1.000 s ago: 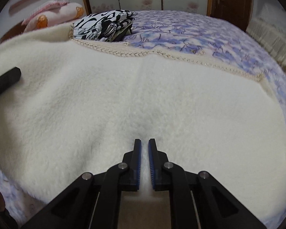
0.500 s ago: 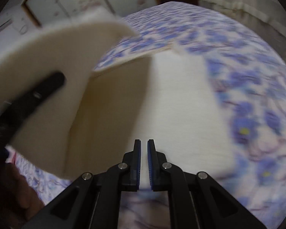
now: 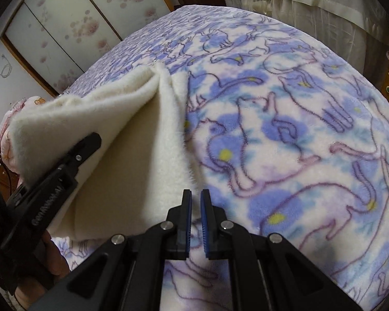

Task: Fold large clothes
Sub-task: 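Grasp the side of the folded bundle with the left tool and fold it over, then open the left tool to release the folded side, then press the cream bundle flat with both tools and square its edges, then slide both tools under the cream bundle's edge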

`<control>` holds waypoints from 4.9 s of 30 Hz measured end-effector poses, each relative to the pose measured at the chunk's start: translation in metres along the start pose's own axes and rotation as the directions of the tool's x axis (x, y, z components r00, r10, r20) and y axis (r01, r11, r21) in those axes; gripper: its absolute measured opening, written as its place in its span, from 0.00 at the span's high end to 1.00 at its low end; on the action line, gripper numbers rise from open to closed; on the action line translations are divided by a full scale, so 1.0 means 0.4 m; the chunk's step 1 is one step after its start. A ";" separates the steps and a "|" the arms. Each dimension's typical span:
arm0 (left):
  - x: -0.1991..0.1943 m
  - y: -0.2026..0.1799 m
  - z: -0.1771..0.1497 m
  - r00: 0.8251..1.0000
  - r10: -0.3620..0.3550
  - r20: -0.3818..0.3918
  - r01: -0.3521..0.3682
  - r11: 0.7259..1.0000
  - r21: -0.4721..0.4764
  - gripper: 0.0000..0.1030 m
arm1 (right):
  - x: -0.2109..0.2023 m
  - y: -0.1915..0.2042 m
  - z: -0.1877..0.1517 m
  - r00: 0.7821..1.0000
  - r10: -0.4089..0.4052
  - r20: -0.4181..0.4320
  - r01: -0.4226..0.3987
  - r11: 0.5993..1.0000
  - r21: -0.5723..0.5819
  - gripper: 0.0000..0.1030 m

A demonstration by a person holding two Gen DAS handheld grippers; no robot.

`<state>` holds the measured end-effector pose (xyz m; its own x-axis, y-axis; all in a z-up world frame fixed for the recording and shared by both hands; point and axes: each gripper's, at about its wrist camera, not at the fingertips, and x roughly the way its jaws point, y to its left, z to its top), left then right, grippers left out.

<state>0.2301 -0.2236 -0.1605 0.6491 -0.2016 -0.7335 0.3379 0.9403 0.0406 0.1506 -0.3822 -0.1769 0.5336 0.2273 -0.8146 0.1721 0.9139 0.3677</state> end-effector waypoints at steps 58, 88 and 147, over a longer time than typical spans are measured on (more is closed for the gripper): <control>-0.063 0.248 -0.080 0.978 -0.038 -0.207 0.016 0.994 -0.107 0.17 | -0.009 0.053 0.046 0.999 -0.028 -0.035 0.021 0.983 -0.184 0.93; 0.073 0.417 0.093 0.967 -0.164 -0.195 0.105 0.953 -0.283 0.23 | 0.203 0.059 0.328 0.999 0.014 -0.043 -0.017 0.996 -0.088 0.76; 0.049 0.432 -0.039 0.848 -0.436 -0.301 0.272 0.846 -0.459 0.09 | 0.169 -0.021 0.201 0.910 0.265 -0.318 -0.305 0.949 -0.080 0.25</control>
<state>0.2905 -0.0606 -0.1786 0.1979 -0.4988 -0.8438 0.1497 0.8661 -0.4769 0.2518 -0.4017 -0.1993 0.2682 0.5562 -0.7866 -0.0658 0.8251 0.5611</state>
